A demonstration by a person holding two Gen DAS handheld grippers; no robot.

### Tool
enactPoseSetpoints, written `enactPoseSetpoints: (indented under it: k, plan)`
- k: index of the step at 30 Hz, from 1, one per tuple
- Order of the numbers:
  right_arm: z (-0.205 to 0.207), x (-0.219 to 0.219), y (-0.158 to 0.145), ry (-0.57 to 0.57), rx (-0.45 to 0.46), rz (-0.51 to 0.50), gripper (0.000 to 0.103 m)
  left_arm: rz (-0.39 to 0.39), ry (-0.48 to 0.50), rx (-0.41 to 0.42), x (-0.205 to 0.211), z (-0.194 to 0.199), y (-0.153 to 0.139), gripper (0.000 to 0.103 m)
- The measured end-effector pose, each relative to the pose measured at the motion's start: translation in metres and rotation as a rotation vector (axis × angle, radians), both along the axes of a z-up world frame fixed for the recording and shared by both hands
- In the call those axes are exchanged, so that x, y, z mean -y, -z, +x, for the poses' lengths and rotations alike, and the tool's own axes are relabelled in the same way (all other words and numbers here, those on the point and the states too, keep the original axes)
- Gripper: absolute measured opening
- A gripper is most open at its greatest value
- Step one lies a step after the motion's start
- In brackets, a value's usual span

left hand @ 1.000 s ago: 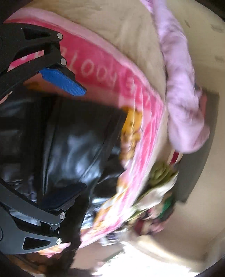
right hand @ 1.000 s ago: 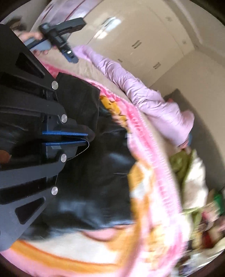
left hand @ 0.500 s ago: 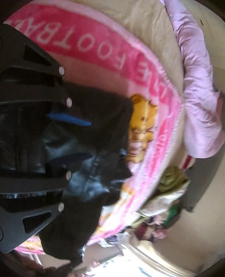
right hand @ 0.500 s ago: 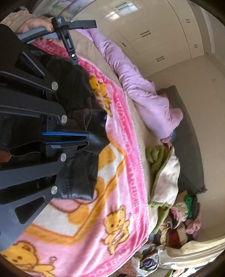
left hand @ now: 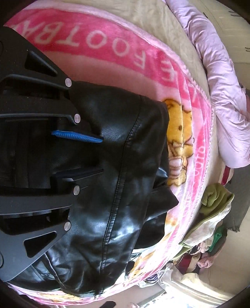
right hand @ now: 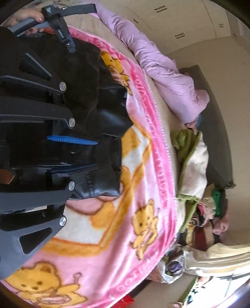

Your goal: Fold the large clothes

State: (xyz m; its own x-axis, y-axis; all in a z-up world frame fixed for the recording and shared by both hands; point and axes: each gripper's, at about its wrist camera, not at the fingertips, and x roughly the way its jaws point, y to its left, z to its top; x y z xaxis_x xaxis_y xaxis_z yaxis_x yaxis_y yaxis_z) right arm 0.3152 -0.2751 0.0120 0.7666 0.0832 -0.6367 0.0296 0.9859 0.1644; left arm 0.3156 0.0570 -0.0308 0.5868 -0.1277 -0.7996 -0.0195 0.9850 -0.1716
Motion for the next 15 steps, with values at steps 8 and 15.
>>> enactPoseSetpoints:
  k: [8, 15]
  plan:
    - [0.028, -0.045, 0.023, -0.196, -0.095, 0.015, 0.02, 0.011, 0.014, 0.004, 0.001, 0.0, 0.0, 0.018]
    - [0.051, -0.029, 0.079, -0.16, -0.25, -0.052, 0.0, -0.01, 0.035, 0.006, -0.001, 0.001, 0.003, 0.019]
